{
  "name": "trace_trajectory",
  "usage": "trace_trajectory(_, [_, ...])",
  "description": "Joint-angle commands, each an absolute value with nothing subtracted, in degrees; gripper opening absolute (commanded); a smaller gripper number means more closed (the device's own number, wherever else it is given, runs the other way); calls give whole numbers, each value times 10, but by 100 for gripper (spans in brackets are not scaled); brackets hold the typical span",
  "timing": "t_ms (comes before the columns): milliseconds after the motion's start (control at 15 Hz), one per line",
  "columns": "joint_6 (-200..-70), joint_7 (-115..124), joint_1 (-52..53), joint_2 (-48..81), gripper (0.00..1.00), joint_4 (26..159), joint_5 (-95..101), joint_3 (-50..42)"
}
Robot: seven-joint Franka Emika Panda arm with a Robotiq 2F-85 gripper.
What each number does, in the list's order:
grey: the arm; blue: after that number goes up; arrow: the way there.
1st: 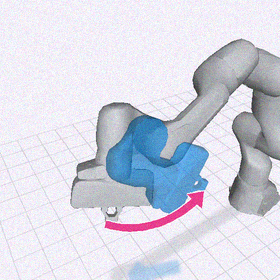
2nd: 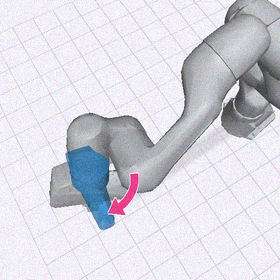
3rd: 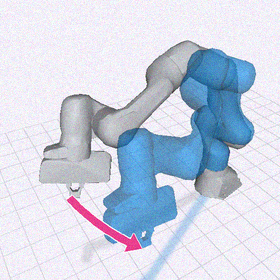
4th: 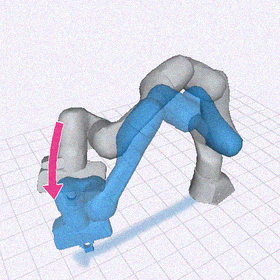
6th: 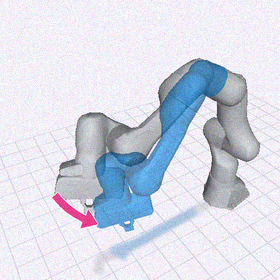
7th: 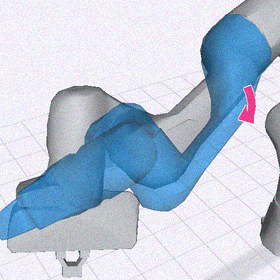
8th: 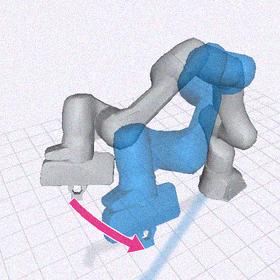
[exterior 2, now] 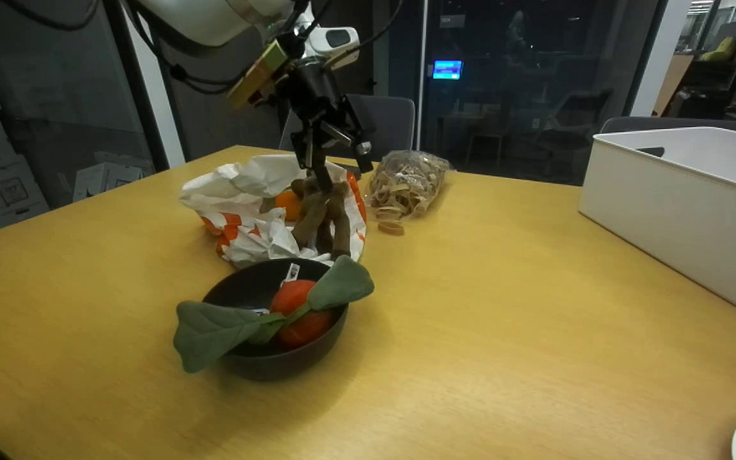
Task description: Put the items on the table in the plastic bag
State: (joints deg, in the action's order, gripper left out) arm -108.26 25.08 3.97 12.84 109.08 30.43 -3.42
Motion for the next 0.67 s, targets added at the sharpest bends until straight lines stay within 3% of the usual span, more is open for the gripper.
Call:
trace_trajectory(0, [-1062,217,10,98,100,1114,272,-47])
trace_trajectory(267, [-1027,197,-13,95,100,1141,278,-59])
trace_trajectory(600, [-1089,61,-48,46,100,1221,209,-58])
